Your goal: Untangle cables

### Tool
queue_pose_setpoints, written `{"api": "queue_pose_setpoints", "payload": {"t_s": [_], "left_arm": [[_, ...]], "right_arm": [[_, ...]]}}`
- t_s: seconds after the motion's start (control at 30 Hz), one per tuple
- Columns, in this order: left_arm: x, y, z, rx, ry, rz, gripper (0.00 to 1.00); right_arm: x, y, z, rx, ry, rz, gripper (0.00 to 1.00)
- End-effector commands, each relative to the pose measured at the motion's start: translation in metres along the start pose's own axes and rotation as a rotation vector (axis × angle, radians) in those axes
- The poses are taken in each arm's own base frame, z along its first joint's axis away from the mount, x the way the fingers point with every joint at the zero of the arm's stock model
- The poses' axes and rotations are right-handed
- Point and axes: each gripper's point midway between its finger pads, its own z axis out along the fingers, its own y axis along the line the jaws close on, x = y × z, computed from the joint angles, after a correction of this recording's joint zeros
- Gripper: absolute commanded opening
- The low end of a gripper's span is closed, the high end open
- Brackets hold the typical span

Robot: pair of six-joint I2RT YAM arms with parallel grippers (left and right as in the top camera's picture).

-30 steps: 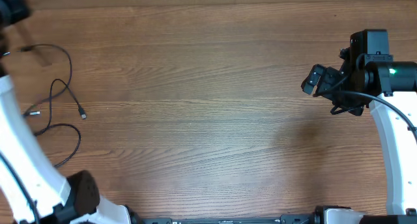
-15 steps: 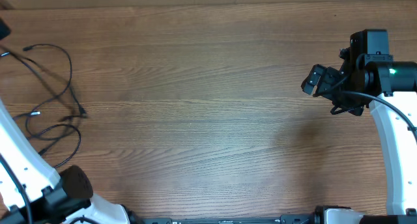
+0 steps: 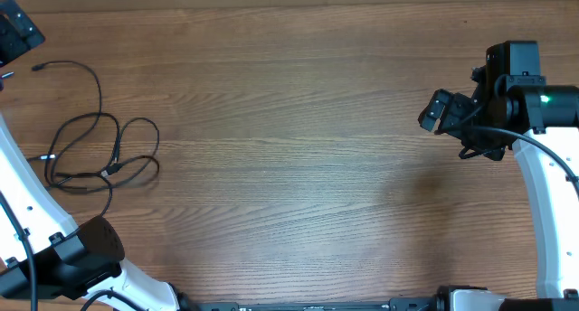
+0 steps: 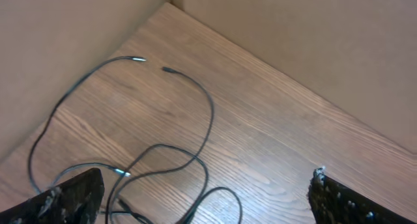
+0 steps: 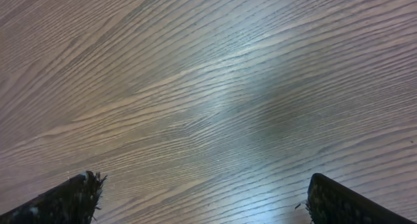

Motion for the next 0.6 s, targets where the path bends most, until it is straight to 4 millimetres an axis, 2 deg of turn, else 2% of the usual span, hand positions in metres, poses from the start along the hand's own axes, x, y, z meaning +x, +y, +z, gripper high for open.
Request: {"api": "queue_pose_setpoints", "payload": {"t_s": [0.0,0.23,0.3,0.4,0.57], "left_arm": [[-0.004,-0.025,-0.040,0.118,-0.050,-0.006,1.00],[0.010,-0.061,-0.112,0.274,-0.088,0.032,1.00],[0.018,-0.068,-0.124,0.297,-0.080,0.044,0.99],[0.032,-0.074,-0.132,0.313,-0.038,0.052,1.00],[0.058,-0.072,-0.127,0.301,0.073,0.048,0.99]], "right_arm": [[-0.001,0.000,-0.002,-0.004,-0.008,0.001,1.00],[-0.001,0.000,-0.002,-0.004,-0.008,0.001,1.00],[-0.001,0.000,-0.002,-0.004,-0.008,0.001,1.00],[-0.001,0.000,-0.002,-0.004,-0.008,0.001,1.00],[-0.001,0.000,-0.002,-0.004,-0.008,0.001,1.00]]}}
